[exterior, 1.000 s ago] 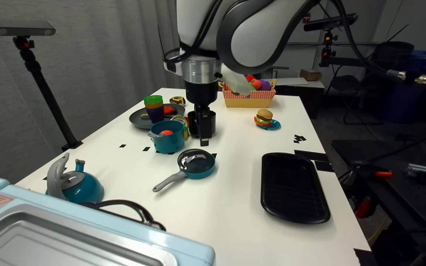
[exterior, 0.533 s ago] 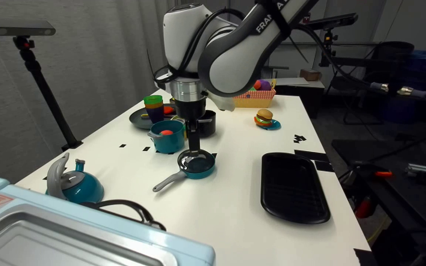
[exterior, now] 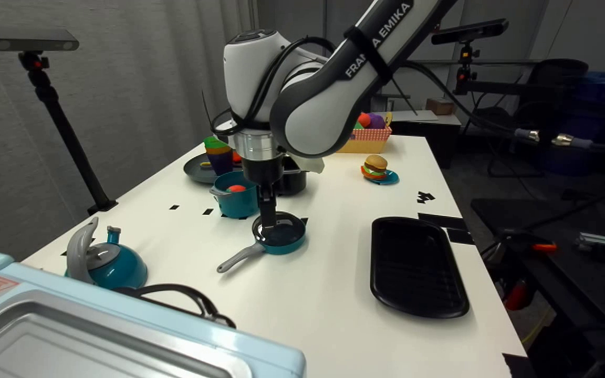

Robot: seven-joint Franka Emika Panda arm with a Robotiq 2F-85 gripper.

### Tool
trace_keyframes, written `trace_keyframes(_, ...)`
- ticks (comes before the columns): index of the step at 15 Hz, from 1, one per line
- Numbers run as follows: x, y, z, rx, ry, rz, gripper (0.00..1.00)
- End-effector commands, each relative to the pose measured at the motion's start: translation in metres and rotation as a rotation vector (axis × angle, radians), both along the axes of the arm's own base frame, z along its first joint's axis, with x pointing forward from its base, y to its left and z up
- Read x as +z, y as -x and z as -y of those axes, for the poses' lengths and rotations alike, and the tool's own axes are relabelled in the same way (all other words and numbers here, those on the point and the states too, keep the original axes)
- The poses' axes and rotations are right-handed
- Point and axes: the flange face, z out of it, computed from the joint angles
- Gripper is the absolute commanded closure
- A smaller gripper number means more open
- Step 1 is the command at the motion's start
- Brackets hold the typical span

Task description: Move the lid from the blue pan to the blue pot

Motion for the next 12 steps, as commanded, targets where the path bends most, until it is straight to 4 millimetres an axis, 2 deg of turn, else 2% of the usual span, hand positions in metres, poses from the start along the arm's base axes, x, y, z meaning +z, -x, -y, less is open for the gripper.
trace_keyframes(1,-0.009,-0.007,0.004,0.023,0.013,0.025,0.0)
trace_keyframes(12,-0.019,0.006,0.008,0.015,0.002,0.043,0.0)
